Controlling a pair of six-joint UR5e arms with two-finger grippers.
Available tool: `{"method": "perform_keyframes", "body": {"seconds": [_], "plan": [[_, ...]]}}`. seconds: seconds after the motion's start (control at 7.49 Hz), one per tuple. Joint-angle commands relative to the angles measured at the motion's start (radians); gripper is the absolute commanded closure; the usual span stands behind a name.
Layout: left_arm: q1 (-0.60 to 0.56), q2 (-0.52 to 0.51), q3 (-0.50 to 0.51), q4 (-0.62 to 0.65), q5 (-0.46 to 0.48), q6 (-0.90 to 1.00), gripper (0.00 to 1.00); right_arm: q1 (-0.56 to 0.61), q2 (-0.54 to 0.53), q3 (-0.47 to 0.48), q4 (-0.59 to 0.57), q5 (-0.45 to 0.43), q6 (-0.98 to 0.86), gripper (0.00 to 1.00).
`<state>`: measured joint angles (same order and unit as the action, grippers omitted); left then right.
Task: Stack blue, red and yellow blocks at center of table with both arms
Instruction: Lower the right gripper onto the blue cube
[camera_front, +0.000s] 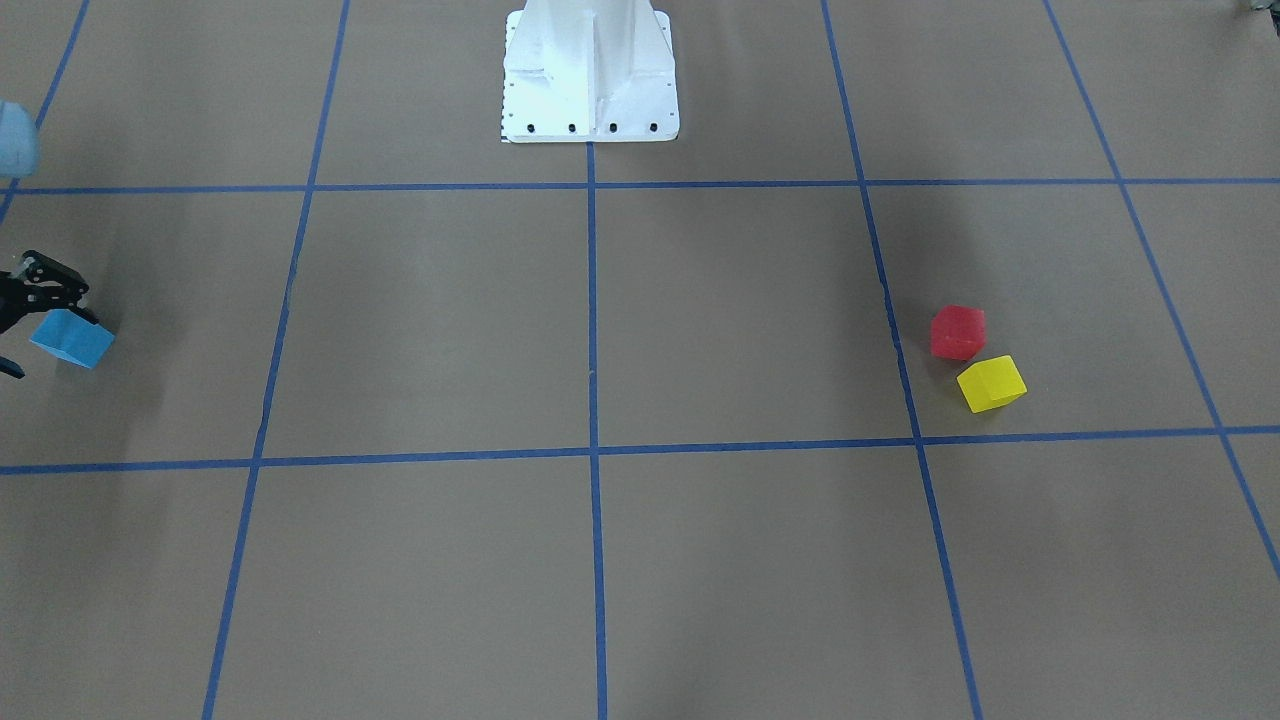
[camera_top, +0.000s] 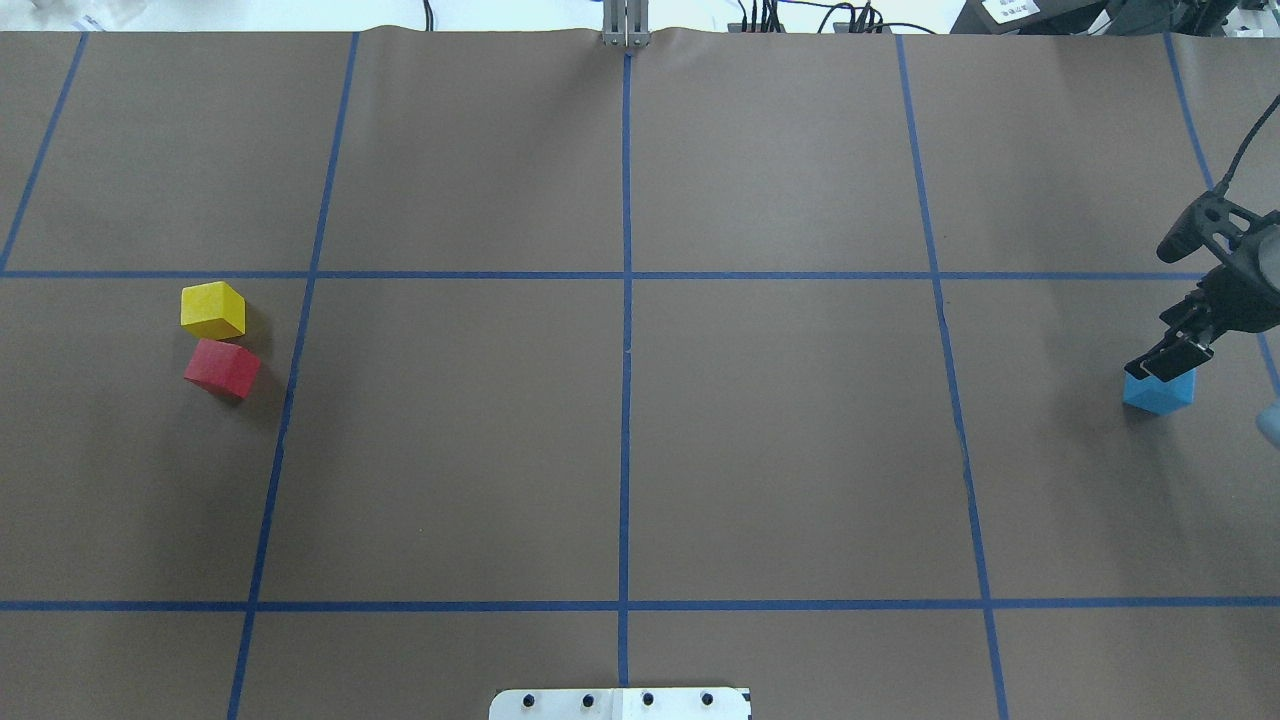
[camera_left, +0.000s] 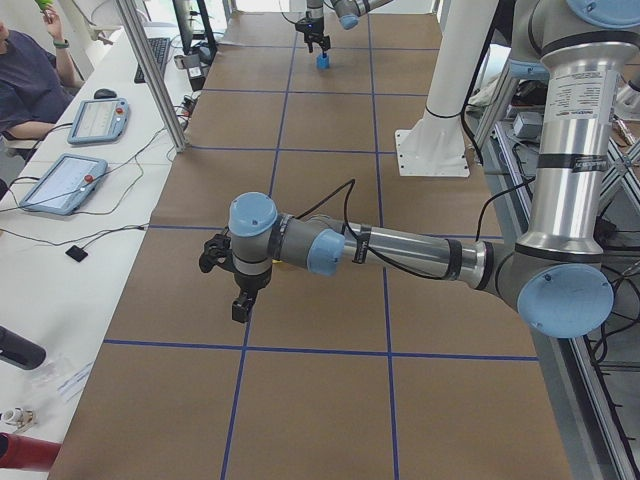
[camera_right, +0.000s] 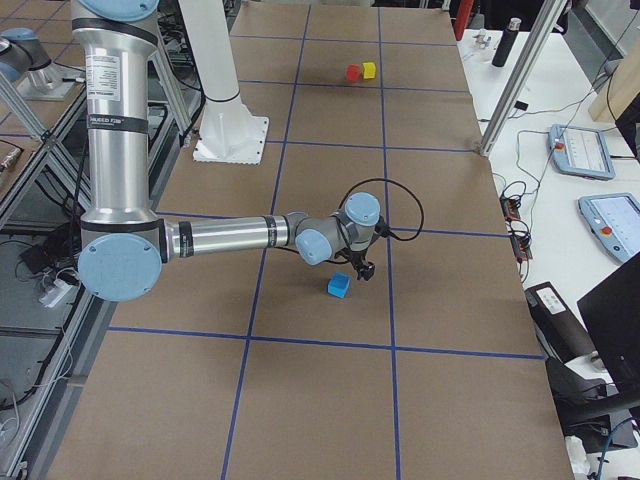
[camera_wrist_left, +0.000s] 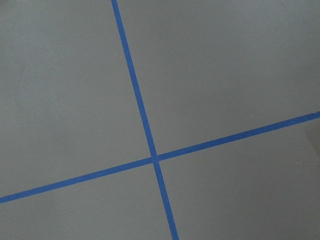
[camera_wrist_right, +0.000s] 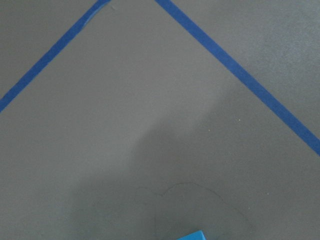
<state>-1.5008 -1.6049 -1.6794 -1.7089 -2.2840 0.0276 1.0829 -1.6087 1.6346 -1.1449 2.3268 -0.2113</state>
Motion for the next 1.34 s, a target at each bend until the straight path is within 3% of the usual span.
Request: {"method": "perform_keyframes", "body": {"seconds": [0.0,1.2], "plan": [[0.001,0.005,0.000,0.000,-0.002,0.000,0.00,-0.001,-0.019,-0.007,-0.001,-0.001,-0.069,0.00],[-0.001,0.005,0.001,0.000,-0.003,0.000,0.00,-0.032,-0.008,-0.064,-0.004,-0.024,-0.054,0.02]]}}
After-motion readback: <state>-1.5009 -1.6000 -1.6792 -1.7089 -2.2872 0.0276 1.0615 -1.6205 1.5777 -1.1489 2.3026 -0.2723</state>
